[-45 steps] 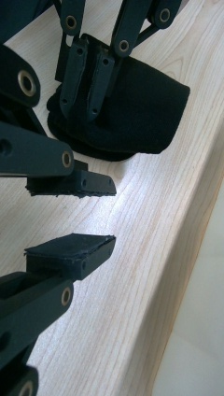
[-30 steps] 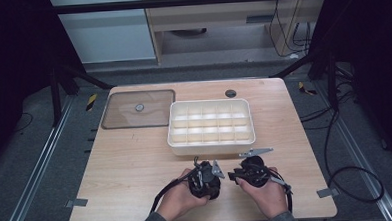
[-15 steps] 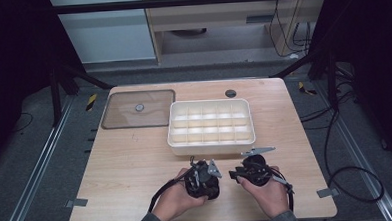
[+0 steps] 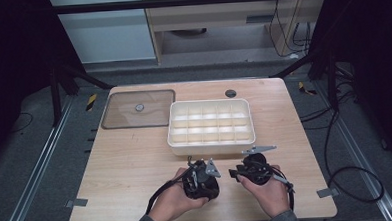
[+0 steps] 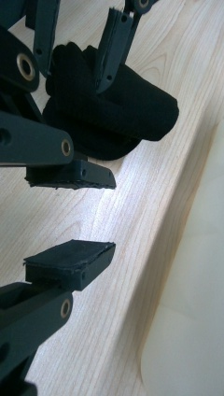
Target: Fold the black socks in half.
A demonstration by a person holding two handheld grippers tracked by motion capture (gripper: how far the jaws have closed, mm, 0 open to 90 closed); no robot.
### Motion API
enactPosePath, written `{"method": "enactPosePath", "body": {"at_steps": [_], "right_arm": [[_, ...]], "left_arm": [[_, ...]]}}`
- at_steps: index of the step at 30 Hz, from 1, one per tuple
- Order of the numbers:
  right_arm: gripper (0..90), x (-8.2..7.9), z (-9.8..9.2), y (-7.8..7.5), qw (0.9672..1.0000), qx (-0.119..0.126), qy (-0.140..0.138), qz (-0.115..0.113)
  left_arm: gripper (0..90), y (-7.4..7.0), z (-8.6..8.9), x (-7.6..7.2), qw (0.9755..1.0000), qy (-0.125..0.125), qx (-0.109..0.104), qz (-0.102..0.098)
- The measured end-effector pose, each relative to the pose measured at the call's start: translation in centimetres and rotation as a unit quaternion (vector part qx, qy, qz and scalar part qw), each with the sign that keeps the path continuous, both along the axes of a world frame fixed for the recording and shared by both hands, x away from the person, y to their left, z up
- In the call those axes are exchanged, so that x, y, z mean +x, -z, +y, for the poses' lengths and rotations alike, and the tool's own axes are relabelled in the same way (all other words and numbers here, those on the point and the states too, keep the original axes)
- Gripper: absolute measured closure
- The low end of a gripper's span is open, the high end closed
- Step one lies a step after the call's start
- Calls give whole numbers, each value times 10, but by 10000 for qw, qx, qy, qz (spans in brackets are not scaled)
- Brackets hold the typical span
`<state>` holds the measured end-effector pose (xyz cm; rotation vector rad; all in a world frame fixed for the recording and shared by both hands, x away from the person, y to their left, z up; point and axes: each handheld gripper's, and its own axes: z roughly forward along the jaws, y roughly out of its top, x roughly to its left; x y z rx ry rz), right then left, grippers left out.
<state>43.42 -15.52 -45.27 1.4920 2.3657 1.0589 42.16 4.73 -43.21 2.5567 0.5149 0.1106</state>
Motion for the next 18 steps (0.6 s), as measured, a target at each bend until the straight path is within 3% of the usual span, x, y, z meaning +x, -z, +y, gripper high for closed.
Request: {"method": "enactPosePath", "body": {"at_steps": [9,18], "right_arm": [[611,0,-2,-2,10000,14,23,-26],[606,1,-6,-3,10000,17,82,-24]], "left_arm": [[622,-7,-5,-4,10000,77,-15,-20],[661,7,-16,-1,9998,143,94,63]]}}
